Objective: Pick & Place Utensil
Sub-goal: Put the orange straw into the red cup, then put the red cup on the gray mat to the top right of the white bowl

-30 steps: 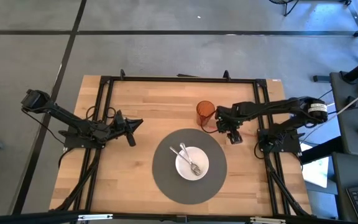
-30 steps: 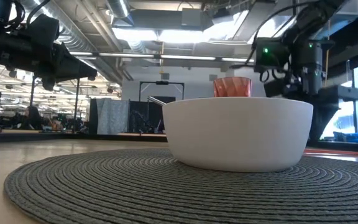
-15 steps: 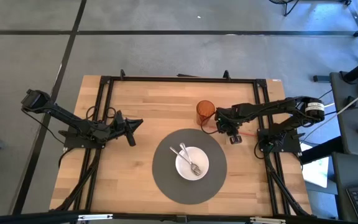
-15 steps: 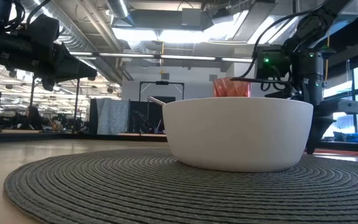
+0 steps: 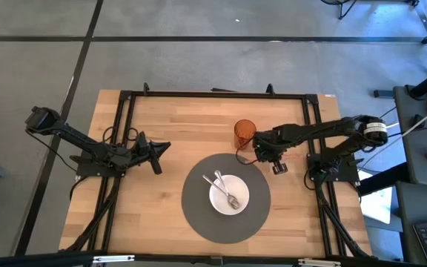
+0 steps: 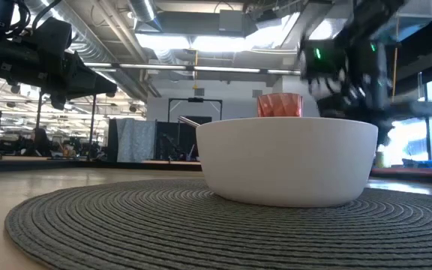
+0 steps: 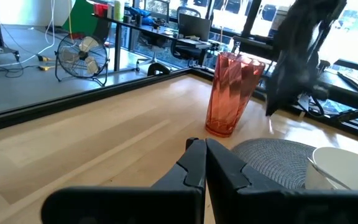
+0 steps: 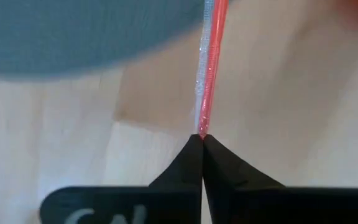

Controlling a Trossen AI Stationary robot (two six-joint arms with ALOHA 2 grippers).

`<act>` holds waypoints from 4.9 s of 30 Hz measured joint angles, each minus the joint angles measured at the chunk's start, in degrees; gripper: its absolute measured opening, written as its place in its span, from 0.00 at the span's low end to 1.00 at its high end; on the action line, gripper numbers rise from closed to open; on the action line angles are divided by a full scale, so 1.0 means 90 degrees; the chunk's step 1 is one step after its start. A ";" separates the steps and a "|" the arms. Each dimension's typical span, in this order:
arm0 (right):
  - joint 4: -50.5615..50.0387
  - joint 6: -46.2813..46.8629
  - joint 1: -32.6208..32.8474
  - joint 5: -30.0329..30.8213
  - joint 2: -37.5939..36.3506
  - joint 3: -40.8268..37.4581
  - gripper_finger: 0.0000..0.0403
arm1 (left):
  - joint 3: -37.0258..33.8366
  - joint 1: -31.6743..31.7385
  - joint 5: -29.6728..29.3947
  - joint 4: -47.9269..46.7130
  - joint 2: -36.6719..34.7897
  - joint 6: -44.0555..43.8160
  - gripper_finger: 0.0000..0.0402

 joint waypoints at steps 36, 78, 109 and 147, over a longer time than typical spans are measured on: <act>0.3809 0.0356 -0.0726 -0.1907 -0.1751 0.2176 0.00 | 0.0000 0.0001 -0.0002 -0.0019 0.0000 0.0000 0.00; 0.5199 0.1789 -0.1613 -0.1872 -0.1892 -0.0411 0.25 | 0.0000 0.0001 -0.0002 -0.0073 -0.0002 -0.0061 0.00; 0.0370 0.2874 -0.1692 0.0103 -0.1120 0.1652 0.51 | 0.0000 -0.0001 -0.0010 -0.0002 -0.0002 -0.0063 0.00; -0.1783 0.2884 -0.0085 -0.0558 -0.0789 0.3145 0.03 | 0.0001 0.0000 -0.0005 -0.0032 -0.0002 0.0008 0.00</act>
